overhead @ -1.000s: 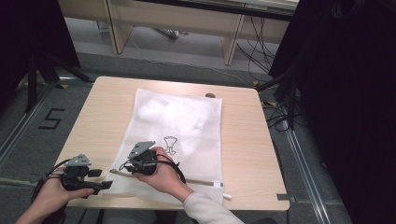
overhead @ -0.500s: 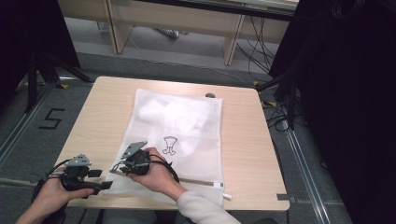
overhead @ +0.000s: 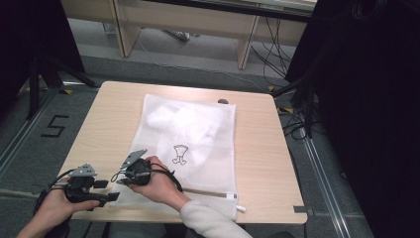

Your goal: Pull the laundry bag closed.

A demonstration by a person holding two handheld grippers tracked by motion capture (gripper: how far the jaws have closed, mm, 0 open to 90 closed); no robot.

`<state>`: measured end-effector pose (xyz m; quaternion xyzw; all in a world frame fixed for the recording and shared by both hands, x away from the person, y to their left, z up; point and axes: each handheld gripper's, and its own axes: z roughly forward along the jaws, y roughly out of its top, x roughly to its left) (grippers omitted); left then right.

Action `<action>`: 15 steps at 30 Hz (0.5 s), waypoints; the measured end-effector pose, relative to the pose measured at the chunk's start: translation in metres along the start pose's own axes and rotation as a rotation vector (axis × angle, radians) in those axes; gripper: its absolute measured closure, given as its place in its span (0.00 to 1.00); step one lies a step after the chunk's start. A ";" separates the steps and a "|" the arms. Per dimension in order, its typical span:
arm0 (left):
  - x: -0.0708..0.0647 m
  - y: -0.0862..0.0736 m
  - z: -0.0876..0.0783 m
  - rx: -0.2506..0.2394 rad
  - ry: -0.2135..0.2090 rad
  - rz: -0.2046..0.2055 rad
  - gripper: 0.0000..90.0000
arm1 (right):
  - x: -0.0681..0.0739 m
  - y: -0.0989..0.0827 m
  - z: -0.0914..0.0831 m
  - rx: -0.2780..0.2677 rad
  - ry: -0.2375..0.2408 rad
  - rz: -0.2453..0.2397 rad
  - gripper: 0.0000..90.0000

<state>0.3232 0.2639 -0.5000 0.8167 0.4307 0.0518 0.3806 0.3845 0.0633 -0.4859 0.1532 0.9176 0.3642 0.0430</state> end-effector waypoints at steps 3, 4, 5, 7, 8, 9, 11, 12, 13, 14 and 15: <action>0.000 0.000 0.000 0.000 0.000 -0.002 0.32 | 0.001 0.001 0.003 0.007 0.004 0.005 0.83; 0.000 0.000 0.000 0.000 -0.002 0.000 0.32 | 0.001 0.002 0.004 0.009 0.008 -0.002 0.83; 0.000 0.000 0.000 0.000 -0.001 -0.001 0.32 | 0.002 0.003 0.005 0.010 0.008 0.006 0.83; 0.000 0.000 0.000 0.000 -0.004 -0.001 0.32 | 0.002 0.004 0.007 0.008 0.011 0.001 0.83; -0.001 0.000 0.001 -0.014 -0.005 -0.017 0.32 | 0.003 0.005 0.007 0.017 0.012 0.007 0.83; -0.001 0.000 0.001 -0.017 -0.008 -0.017 0.32 | 0.002 0.006 0.008 0.016 0.010 -0.003 0.83; -0.002 0.000 0.001 -0.020 -0.011 -0.022 0.32 | 0.002 0.008 0.009 0.018 0.012 -0.004 0.83; -0.002 0.000 0.001 -0.020 -0.012 -0.021 0.32 | 0.002 0.008 0.010 0.020 0.010 -0.004 0.83; -0.001 0.000 0.001 -0.018 -0.011 -0.018 0.32 | 0.001 0.009 0.010 0.021 0.011 -0.003 0.83; -0.001 0.000 0.001 -0.015 -0.008 -0.017 0.32 | 0.001 0.009 0.011 0.026 0.014 -0.005 0.83; -0.002 0.000 0.001 -0.017 -0.008 -0.019 0.32 | 0.001 0.009 0.013 0.019 0.012 -0.005 0.82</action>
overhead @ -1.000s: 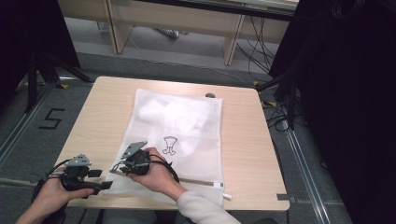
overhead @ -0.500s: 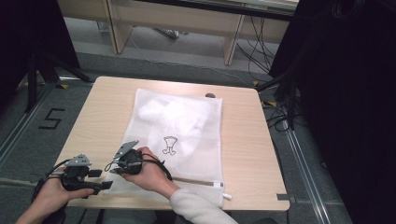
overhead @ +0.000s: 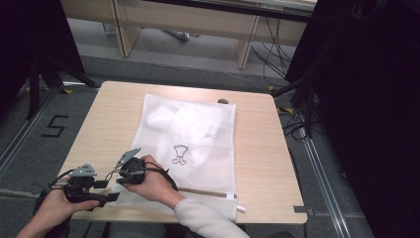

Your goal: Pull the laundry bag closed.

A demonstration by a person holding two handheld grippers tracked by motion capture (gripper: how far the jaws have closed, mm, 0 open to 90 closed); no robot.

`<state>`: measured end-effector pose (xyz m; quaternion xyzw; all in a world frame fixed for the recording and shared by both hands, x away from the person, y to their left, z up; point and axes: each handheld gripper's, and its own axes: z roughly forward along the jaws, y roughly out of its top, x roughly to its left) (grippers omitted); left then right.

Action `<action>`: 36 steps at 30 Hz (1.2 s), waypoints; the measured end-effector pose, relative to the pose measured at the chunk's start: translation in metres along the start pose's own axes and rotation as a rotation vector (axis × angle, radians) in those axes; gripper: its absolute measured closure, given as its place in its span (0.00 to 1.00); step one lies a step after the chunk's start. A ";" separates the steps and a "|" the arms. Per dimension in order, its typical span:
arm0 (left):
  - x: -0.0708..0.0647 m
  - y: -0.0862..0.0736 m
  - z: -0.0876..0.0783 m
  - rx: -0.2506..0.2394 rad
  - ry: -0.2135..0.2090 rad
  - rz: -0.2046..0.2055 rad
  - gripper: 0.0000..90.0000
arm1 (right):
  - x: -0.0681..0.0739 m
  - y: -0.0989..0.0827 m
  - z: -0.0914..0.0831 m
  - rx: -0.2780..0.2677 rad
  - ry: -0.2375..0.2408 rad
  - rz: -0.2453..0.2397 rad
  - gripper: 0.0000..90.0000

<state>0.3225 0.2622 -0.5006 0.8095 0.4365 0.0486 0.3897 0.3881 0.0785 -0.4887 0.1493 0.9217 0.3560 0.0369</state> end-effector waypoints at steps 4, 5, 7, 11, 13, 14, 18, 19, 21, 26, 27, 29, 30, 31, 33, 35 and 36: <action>0.000 0.000 0.000 -0.002 -0.004 0.001 0.32 | 0.002 0.000 0.003 0.020 0.007 0.019 0.82; 0.000 0.000 0.000 -0.002 -0.005 -0.001 0.32 | 0.000 0.000 0.003 0.022 0.007 0.004 0.82; 0.000 0.000 0.000 -0.002 -0.006 0.001 0.32 | 0.001 0.000 0.005 0.022 0.006 0.004 0.82; 0.000 0.000 0.000 -0.002 -0.005 0.000 0.32 | 0.000 0.001 0.008 0.017 0.012 0.009 0.82; 0.000 0.000 0.000 0.000 -0.004 0.001 0.32 | 0.003 0.001 0.008 0.035 0.010 0.062 0.82; 0.000 0.000 0.000 -0.001 -0.005 0.003 0.32 | -0.001 0.002 0.009 0.033 0.011 0.007 0.82; 0.000 0.000 -0.001 0.000 -0.005 0.003 0.32 | -0.001 0.004 0.011 0.038 0.015 0.016 0.82; 0.000 0.000 -0.001 0.000 -0.005 0.003 0.32 | 0.002 0.003 0.012 0.034 0.016 0.051 0.82; 0.000 -0.001 -0.001 0.002 -0.014 0.006 0.32 | 0.000 0.005 0.013 0.038 0.021 0.016 0.82; 0.000 -0.001 -0.001 -0.002 -0.002 0.003 0.32 | 0.001 0.004 0.016 0.037 0.023 0.002 0.82; 0.000 -0.002 0.000 -0.015 -0.001 0.000 0.32 | 0.001 0.003 0.017 0.033 0.025 0.008 0.83; 0.002 -0.001 -0.002 0.022 0.008 0.014 0.33 | 0.001 0.003 0.018 0.034 0.025 0.018 0.83; 0.001 -0.002 -0.003 0.024 0.005 0.012 0.32 | 0.001 0.003 0.018 0.035 0.027 0.018 0.83; 0.001 -0.002 -0.003 0.023 0.009 0.013 0.32 | 0.001 0.003 0.019 0.035 0.026 0.017 0.83; 0.001 -0.002 -0.003 0.023 0.011 0.014 0.32 | 0.001 0.002 0.019 0.035 0.027 0.020 0.83; 0.001 -0.002 -0.002 0.011 0.010 0.006 0.32 | 0.000 0.002 0.020 0.044 0.026 0.007 0.83; 0.001 -0.002 -0.002 0.021 0.018 0.008 0.32 | 0.000 0.002 0.020 0.045 0.027 0.014 0.83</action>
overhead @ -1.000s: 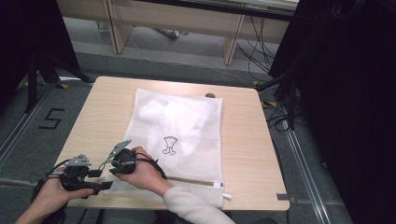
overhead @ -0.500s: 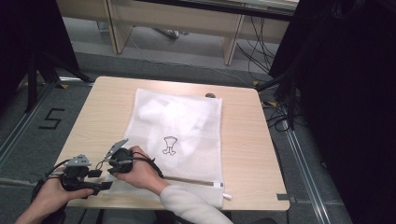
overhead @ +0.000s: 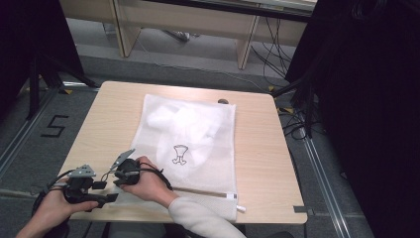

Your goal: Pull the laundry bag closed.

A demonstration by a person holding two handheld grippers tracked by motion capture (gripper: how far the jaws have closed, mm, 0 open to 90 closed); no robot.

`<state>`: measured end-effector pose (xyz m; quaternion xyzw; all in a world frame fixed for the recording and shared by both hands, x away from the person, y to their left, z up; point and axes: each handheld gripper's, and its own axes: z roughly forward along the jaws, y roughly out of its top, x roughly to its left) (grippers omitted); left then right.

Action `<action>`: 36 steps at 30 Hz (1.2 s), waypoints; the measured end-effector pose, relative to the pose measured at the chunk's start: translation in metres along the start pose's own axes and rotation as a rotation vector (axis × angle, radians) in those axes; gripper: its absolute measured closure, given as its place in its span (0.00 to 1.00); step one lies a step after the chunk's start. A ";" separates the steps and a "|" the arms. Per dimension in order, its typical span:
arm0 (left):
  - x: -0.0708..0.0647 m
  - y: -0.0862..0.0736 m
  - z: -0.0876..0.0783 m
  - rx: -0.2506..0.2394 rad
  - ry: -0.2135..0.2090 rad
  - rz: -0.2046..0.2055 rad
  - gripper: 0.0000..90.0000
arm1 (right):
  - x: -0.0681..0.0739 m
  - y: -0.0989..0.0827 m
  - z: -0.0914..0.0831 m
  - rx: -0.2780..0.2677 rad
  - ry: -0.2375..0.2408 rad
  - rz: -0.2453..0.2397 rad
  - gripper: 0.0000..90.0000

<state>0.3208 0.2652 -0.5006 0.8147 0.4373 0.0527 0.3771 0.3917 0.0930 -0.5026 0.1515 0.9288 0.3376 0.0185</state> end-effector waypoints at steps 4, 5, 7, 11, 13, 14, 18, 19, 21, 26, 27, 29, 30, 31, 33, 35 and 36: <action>0.000 0.000 -0.001 0.008 -0.016 0.007 0.32 | 0.001 0.000 0.001 0.002 -0.007 -0.001 0.85; 0.000 0.000 -0.001 0.007 -0.016 0.007 0.32 | 0.001 0.000 0.002 0.003 -0.006 -0.008 0.87; 0.000 0.000 0.000 0.005 -0.011 -0.001 0.32 | 0.001 0.001 0.001 0.013 -0.009 -0.039 0.90; 0.000 0.000 0.000 0.007 -0.009 0.002 0.32 | 0.001 0.001 0.000 0.019 -0.005 -0.042 0.91; 0.000 0.000 0.000 0.010 -0.009 0.003 0.32 | 0.001 0.001 0.000 0.017 -0.005 -0.037 0.91; 0.000 0.000 0.000 0.013 -0.009 0.004 0.32 | 0.000 0.001 0.000 0.015 -0.004 -0.035 0.91; 0.000 0.000 0.002 -0.010 -0.008 -0.010 0.32 | 0.001 0.002 -0.002 0.012 -0.001 -0.027 0.91; 0.000 0.000 0.001 0.004 -0.005 -0.006 0.32 | 0.001 0.002 -0.003 0.008 -0.001 -0.026 0.91; 0.001 0.001 0.001 0.009 -0.016 -0.014 0.33 | 0.001 0.002 -0.004 0.003 -0.001 -0.029 0.91; 0.000 0.001 0.004 -0.027 -0.013 -0.038 0.34 | 0.000 0.006 -0.012 -0.007 0.014 -0.011 0.91; 0.000 0.002 0.004 -0.030 -0.015 -0.048 0.34 | 0.000 0.006 -0.012 -0.007 0.014 -0.011 0.91; 0.001 0.003 0.005 -0.037 -0.012 -0.052 0.34 | 0.000 0.008 -0.014 -0.006 0.016 -0.011 0.91; 0.003 0.004 0.003 0.005 -0.007 -0.024 0.34 | 0.001 0.008 -0.014 -0.008 0.019 -0.005 0.91; 0.002 0.004 0.005 -0.007 -0.013 -0.041 0.34 | 0.000 0.009 -0.016 -0.007 0.014 -0.021 0.91; 0.000 0.004 0.007 -0.023 -0.017 -0.050 0.35 | 0.001 0.010 -0.018 -0.010 0.010 -0.021 0.91; 0.000 0.005 0.007 -0.013 -0.034 -0.058 0.35 | 0.002 0.011 -0.020 -0.016 0.010 -0.013 0.91; -0.001 0.005 0.008 -0.015 -0.034 -0.062 0.35 | 0.003 0.011 -0.022 -0.014 0.007 -0.007 0.91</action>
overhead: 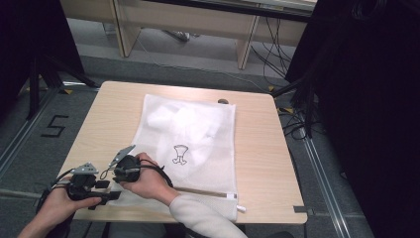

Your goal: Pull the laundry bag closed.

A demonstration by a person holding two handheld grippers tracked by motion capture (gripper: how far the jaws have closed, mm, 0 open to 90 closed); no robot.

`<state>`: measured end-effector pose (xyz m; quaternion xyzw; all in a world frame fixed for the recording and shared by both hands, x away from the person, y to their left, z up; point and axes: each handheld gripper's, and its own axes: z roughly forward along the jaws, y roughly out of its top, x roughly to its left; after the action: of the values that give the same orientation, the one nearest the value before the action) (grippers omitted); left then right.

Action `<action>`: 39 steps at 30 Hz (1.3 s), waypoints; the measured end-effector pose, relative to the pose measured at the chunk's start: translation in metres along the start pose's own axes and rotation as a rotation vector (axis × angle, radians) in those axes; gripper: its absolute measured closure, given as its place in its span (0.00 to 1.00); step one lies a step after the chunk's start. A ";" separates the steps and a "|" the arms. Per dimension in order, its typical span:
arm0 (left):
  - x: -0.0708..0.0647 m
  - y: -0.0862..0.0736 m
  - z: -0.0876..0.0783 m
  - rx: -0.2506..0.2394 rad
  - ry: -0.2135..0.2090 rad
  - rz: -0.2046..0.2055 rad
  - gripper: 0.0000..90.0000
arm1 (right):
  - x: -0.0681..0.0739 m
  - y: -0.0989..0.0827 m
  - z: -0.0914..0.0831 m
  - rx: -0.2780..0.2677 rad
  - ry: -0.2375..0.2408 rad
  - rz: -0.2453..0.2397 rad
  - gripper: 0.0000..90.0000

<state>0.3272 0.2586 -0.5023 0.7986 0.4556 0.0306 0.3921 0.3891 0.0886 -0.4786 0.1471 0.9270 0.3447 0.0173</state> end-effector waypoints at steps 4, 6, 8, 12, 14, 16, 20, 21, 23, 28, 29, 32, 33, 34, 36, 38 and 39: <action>-0.001 0.002 0.002 0.011 -0.007 0.006 0.35 | 0.000 0.004 -0.005 -0.012 -0.003 -0.022 0.91; -0.003 0.003 0.005 -0.026 -0.018 -0.013 0.36 | 0.001 0.005 -0.008 -0.021 -0.007 -0.019 0.91; -0.003 0.004 0.006 -0.008 -0.027 -0.018 0.37 | 0.001 0.006 -0.010 -0.024 -0.009 -0.021 0.91; -0.001 0.007 0.008 -0.011 -0.036 -0.034 0.42 | 0.002 0.009 -0.015 -0.019 -0.012 -0.018 0.91; 0.001 0.009 0.009 -0.015 -0.031 -0.029 0.45 | 0.003 0.009 -0.016 -0.029 -0.012 -0.011 0.91; 0.000 0.009 0.013 -0.054 -0.035 -0.053 0.53 | 0.002 0.009 -0.017 -0.023 -0.010 -0.020 0.91; 0.001 0.011 0.014 0.004 -0.045 -0.030 0.66 | 0.001 0.009 -0.018 -0.023 -0.009 -0.028 0.91; 0.000 0.011 0.015 0.001 -0.046 -0.038 0.66 | 0.001 0.009 -0.018 -0.023 -0.009 -0.028 0.91; -0.001 0.012 0.015 0.006 -0.040 -0.035 0.72 | 0.001 0.008 -0.018 -0.013 -0.004 -0.020 0.91; -0.001 0.014 0.013 -0.020 -0.031 -0.066 0.88 | 0.000 0.005 -0.021 -0.015 -0.020 -0.014 0.91; -0.001 0.014 0.012 -0.008 -0.037 -0.070 0.91 | -0.001 0.005 -0.021 -0.009 -0.023 -0.024 0.91; -0.002 0.015 0.011 -0.017 -0.030 -0.091 0.93 | -0.002 0.003 -0.023 -0.016 -0.008 -0.016 0.91; -0.003 0.015 0.010 -0.015 -0.037 -0.094 0.94 | -0.002 0.002 -0.024 -0.006 -0.006 -0.016 0.91; -0.003 0.015 0.010 -0.027 -0.034 -0.096 0.94 | -0.003 0.002 -0.024 -0.008 -0.008 -0.025 0.91; -0.004 0.016 0.009 -0.019 -0.035 -0.108 0.95 | -0.002 0.000 -0.024 -0.003 -0.003 -0.009 0.91; -0.004 0.016 0.009 -0.021 -0.035 -0.119 0.95 | -0.004 -0.002 -0.025 0.003 -0.005 -0.025 0.91; -0.004 0.016 0.008 -0.017 -0.039 -0.124 0.95 | -0.004 -0.003 -0.024 0.004 -0.003 -0.023 0.92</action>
<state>0.3396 0.2465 -0.4968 0.7658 0.4964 -0.0054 0.4087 0.3887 0.0701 -0.4621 0.1368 0.9292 0.3425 0.0224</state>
